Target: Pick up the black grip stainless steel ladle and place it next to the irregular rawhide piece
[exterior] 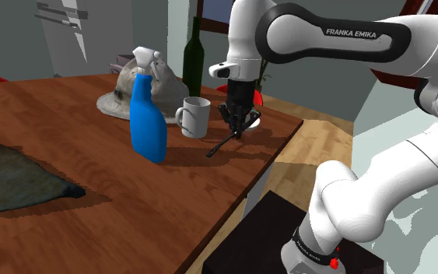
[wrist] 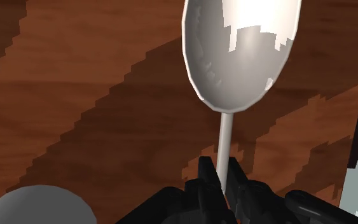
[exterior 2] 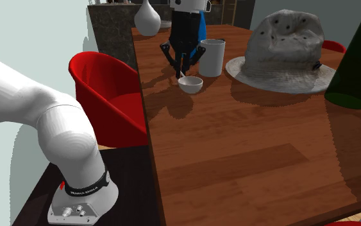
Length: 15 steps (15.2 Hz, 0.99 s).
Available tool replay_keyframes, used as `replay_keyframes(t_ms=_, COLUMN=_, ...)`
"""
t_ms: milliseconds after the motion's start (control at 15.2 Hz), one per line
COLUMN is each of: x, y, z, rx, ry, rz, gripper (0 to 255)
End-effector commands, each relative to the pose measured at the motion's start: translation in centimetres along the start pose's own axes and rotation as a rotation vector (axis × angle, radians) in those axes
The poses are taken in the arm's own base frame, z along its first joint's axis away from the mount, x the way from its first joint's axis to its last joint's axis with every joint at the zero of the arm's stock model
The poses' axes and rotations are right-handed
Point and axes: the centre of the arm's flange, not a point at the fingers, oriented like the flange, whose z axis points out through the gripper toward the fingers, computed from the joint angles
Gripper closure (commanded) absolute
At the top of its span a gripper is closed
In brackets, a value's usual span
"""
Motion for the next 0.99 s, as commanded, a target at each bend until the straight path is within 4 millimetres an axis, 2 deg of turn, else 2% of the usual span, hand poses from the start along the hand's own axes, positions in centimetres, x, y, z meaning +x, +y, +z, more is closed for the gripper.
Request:
replay_keyframes(t_ms=0, x=-0.1, y=-0.1, z=-1.0, rx=0.0, ry=0.0, rz=0.0, gripper=255)
replay_keyframes(t_ms=924, x=-0.3, y=-0.9, z=-8.3, rx=0.0, ry=0.0, rz=0.0, gripper=255)
